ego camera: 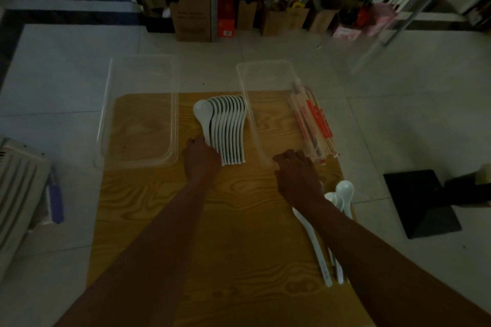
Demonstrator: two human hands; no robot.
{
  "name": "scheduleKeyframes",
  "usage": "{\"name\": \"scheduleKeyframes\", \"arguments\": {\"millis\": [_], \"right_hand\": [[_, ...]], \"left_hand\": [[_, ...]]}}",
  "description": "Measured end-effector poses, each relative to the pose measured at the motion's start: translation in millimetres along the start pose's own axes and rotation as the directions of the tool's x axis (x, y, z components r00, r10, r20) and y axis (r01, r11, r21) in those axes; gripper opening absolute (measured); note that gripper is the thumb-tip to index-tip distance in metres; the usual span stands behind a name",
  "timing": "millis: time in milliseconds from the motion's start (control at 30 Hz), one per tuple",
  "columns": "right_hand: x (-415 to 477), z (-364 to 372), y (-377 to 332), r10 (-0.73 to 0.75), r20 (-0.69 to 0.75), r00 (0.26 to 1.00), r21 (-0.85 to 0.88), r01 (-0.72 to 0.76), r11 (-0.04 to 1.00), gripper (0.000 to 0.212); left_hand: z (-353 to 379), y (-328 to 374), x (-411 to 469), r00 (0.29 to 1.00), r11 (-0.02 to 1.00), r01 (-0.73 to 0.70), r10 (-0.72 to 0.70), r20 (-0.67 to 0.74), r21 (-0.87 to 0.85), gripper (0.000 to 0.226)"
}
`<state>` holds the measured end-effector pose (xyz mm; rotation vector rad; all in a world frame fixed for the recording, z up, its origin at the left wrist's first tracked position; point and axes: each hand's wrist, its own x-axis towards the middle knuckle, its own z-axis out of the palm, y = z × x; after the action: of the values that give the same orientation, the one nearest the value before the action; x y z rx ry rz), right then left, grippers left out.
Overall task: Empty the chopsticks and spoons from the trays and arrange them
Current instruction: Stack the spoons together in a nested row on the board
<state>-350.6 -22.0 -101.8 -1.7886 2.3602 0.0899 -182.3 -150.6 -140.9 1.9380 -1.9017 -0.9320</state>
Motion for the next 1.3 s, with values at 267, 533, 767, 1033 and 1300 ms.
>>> {"name": "scheduleKeyframes", "arguments": {"millis": [267,533,767,1033,1300], "right_hand": [[5,7,-16,-0.038,-0.092,0.995,0.084,0.046,0.995,0.027],[-1,11,-10,-0.044,-0.141,0.989,0.133,0.063,0.989,0.050],[-36,9,12,0.073,-0.274,0.959,0.221,-0.011,0.975,0.042],[-132,15,44,0.510,-0.108,0.853,0.325,-0.455,0.829,0.017],[-191,42,10,0.595,0.052,0.802,0.173,-0.594,0.786,0.029]], "left_hand": [[3,-2,3,0.999,0.999,0.008,-0.010,-0.032,-0.037,0.033],[3,2,4,0.999,0.996,0.042,-0.043,-0.010,-0.073,0.030],[-3,0,1,1.000,0.999,0.025,-0.025,0.017,-0.025,0.032],[-14,2,-36,0.998,0.990,-0.060,0.061,-0.009,0.129,0.039],[-23,-17,-83,0.986,0.972,-0.164,0.158,0.045,0.170,0.037]]}}
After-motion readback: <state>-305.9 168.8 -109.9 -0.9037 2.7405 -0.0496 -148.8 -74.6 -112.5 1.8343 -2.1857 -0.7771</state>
